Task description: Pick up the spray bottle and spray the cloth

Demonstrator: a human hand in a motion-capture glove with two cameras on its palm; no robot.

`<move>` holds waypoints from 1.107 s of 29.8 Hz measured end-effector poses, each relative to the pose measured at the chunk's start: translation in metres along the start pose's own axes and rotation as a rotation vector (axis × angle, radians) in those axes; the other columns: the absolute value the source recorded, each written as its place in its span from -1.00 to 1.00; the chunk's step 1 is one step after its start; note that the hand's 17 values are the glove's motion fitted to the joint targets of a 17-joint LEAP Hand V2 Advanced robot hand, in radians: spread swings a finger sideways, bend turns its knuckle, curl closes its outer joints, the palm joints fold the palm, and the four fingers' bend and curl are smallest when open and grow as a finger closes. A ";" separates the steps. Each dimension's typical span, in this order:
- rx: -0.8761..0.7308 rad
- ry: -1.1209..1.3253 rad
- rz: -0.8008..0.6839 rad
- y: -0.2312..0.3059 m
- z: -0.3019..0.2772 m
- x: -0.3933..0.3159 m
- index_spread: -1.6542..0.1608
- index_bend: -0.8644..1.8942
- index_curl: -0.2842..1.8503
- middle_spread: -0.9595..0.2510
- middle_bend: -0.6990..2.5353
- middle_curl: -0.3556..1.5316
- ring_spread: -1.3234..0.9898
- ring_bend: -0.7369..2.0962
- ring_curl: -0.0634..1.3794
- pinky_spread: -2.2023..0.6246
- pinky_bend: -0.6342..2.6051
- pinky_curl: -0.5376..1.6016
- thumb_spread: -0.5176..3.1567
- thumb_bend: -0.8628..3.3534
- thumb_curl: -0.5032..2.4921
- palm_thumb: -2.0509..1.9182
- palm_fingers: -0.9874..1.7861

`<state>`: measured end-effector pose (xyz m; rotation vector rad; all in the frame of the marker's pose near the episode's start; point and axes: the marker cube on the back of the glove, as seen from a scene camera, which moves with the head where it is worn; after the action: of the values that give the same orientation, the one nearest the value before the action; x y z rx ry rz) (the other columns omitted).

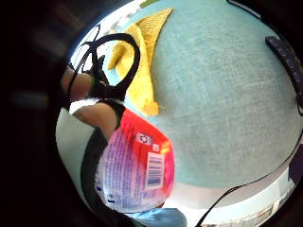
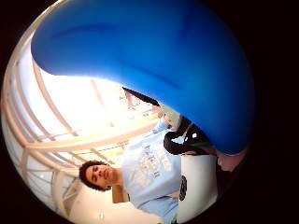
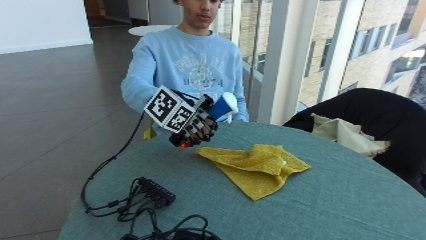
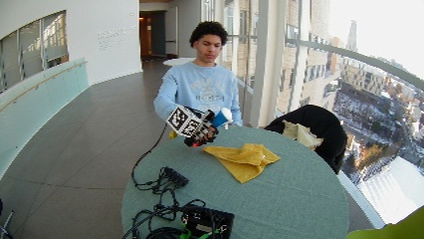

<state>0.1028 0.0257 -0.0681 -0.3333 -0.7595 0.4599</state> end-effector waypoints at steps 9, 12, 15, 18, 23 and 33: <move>-0.016 0.004 0.000 0.000 0.000 0.000 0.59 -0.31 -0.54 0.45 -0.40 -0.13 0.10 -0.12 -0.37 0.65 -0.43 -0.15 -0.26 -0.60 -0.25 0.50 0.48; -0.019 0.001 0.006 0.000 0.002 0.000 0.59 -0.31 -0.54 0.45 -0.40 -0.13 0.10 -0.12 -0.37 0.65 -0.43 -0.15 -0.26 -0.60 -0.25 0.50 0.48; -0.017 -0.002 0.008 0.001 0.004 -0.001 0.59 -0.31 -0.54 0.45 -0.41 -0.13 0.10 -0.11 -0.37 0.65 -0.43 -0.15 -0.26 -0.60 -0.25 0.50 0.48; -0.012 -0.004 0.003 0.000 0.002 -0.002 0.59 -0.31 -0.54 0.45 -0.41 -0.13 0.11 -0.11 -0.37 0.65 -0.43 -0.15 -0.26 -0.60 -0.25 0.50 0.48; 0.024 -0.009 -0.048 0.001 0.002 -0.010 0.59 -0.31 -0.54 0.45 -0.41 -0.13 0.11 -0.11 -0.37 0.65 -0.42 -0.15 -0.26 -0.60 -0.25 0.50 0.48; 0.154 -0.141 -0.301 -0.012 0.027 -0.077 0.59 -0.31 -0.54 0.45 -0.41 -0.13 0.11 -0.11 -0.36 0.65 -0.43 -0.15 -0.26 -0.60 -0.25 0.50 0.48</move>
<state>0.0374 -0.0200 -0.0889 -0.0401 -0.8896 0.2570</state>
